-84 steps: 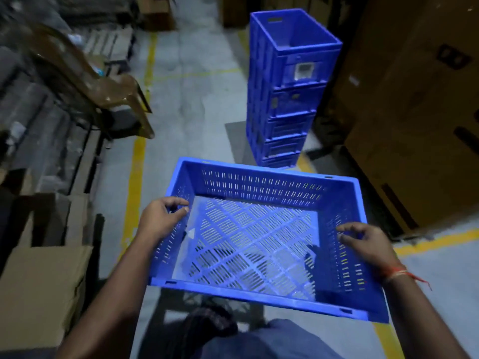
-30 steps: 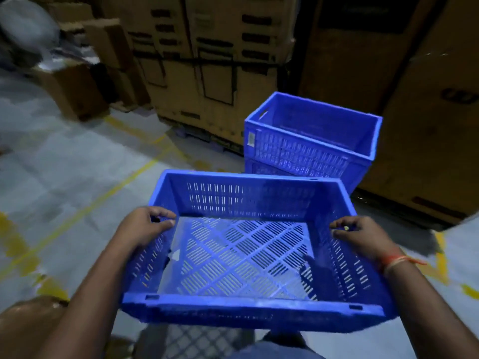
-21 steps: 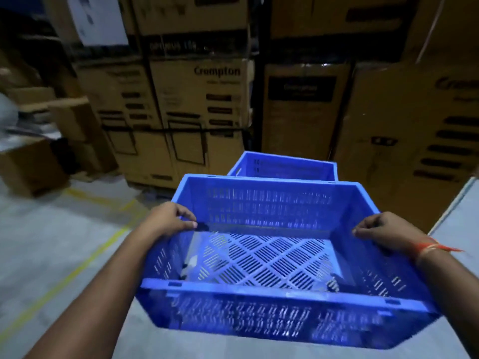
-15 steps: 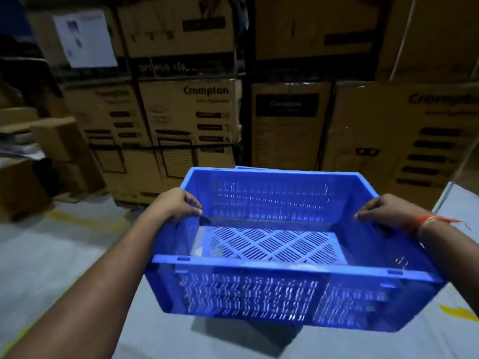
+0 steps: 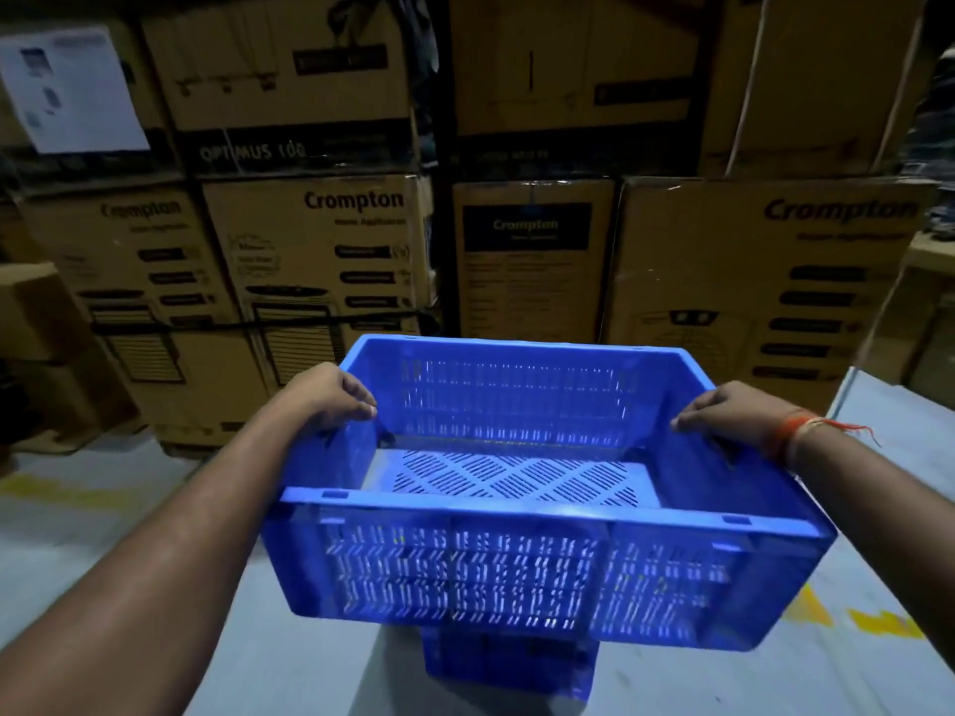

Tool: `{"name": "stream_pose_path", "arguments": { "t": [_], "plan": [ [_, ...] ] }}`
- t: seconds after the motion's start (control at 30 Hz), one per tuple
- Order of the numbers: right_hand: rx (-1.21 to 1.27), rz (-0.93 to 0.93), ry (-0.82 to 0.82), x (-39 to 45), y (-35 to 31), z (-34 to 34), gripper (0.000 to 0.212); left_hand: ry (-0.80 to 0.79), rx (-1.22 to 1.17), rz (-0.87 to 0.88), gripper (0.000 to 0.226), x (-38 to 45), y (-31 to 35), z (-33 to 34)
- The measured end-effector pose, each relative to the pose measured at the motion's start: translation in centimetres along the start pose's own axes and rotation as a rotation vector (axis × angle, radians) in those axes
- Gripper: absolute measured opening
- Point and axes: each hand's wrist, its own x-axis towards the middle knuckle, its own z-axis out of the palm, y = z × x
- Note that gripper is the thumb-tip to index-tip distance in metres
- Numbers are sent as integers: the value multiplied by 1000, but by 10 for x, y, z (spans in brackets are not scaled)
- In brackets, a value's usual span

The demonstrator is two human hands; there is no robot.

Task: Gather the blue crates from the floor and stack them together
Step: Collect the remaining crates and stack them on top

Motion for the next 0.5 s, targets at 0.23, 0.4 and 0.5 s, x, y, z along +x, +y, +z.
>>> {"name": "stream_pose_path", "arguments": {
  "t": [0.23,0.4,0.5],
  "plan": [
    [74,10,32,108,-5,-3,24,22,1,-8,4,110,17,7],
    [86,39,63,178,-12,3,19,95,4,-30,5,178,30,24],
    [105,58,97,211,-11,12,17,105,17,-48,6,210,32,34]
  ]
}}
